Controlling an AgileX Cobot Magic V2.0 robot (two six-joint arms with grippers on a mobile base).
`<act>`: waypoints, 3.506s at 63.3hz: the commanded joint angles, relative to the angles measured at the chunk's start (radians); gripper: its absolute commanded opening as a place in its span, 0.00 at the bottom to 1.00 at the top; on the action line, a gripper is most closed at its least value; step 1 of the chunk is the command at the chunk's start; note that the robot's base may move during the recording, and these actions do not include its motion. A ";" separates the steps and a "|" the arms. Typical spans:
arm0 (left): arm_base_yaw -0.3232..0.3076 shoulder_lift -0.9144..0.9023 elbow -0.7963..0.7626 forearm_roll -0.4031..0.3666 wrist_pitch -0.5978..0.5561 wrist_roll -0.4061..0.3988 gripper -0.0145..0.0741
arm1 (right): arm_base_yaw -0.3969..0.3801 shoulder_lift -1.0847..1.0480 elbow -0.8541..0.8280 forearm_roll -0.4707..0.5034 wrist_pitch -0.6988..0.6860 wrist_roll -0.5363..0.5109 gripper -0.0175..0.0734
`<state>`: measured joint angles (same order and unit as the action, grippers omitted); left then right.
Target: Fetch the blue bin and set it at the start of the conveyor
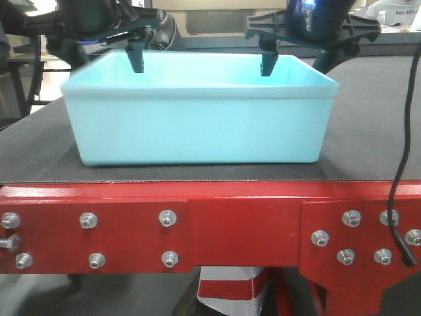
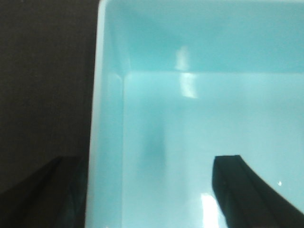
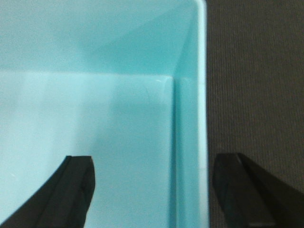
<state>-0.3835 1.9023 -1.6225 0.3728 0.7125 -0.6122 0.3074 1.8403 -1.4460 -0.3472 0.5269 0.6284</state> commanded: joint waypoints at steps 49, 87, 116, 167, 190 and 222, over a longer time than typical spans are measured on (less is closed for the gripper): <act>0.022 -0.234 -0.038 -0.181 0.109 0.254 0.04 | 0.003 -0.322 -0.002 0.008 -0.007 -0.192 0.01; -0.142 -0.647 0.539 -0.635 -0.536 0.655 0.04 | 0.007 -0.749 0.549 0.037 -0.409 -0.290 0.01; -0.156 -1.088 0.936 -0.663 -0.640 0.655 0.04 | 0.007 -1.124 0.730 0.037 -0.407 -0.290 0.01; -0.156 -1.233 0.943 -0.657 -0.653 0.655 0.04 | 0.007 -1.237 0.730 0.037 -0.404 -0.290 0.01; -0.156 -1.233 0.943 -0.657 -0.655 0.655 0.04 | -0.223 -1.377 0.861 0.284 -0.414 -0.692 0.01; -0.156 -1.233 0.943 -0.657 -0.655 0.655 0.04 | -0.379 -1.684 1.308 0.362 -0.442 -0.698 0.01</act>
<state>-0.5316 0.6752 -0.6766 -0.2797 0.0751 0.0379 -0.0658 0.2017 -0.1838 0.0096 0.1191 -0.0625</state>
